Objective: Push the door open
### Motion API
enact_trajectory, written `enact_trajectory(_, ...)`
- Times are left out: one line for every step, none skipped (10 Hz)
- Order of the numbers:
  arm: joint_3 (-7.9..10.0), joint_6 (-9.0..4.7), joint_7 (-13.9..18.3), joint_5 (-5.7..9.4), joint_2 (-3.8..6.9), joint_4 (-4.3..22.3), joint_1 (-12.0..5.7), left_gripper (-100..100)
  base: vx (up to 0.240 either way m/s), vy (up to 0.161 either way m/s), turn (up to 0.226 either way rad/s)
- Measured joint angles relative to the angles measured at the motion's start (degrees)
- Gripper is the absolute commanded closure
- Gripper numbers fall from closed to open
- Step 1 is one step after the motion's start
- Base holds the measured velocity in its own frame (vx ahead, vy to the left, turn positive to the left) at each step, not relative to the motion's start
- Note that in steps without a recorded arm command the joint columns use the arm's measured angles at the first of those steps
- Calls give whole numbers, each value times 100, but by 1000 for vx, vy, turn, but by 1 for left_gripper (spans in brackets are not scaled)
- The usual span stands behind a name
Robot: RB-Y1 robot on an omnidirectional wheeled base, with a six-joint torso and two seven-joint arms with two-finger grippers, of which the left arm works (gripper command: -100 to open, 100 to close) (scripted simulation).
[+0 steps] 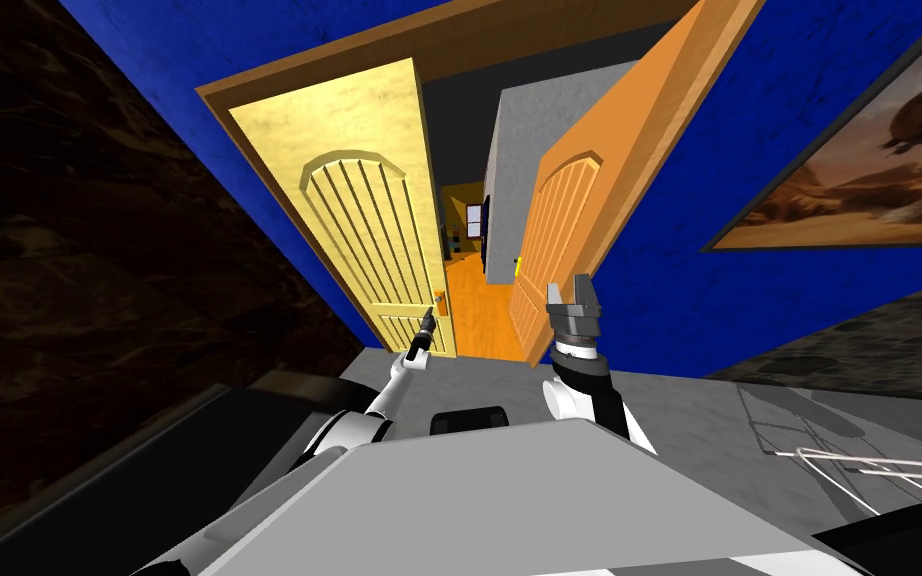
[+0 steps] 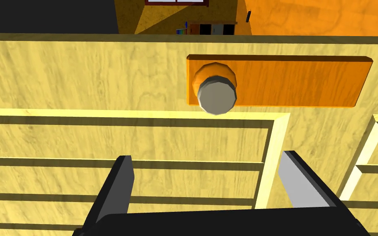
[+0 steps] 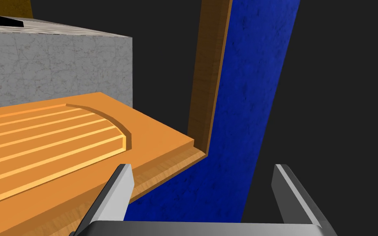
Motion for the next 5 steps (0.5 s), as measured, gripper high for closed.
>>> enact_trajectory(-21,-1,2,-2,12,120,-59,-100,40,62,-32)
enact_trajectory(-37,4,9,-3,20,233,-125,-100,50,60,-25)
enact_trajectory(-49,0,11,-3,23,363,-202,-100,44,60,-29)
enact_trajectory(-64,22,9,-6,28,414,-234,-100,28,50,-15)
enact_trajectory(-73,18,7,-6,27,509,-285,-100,11,21,-3)
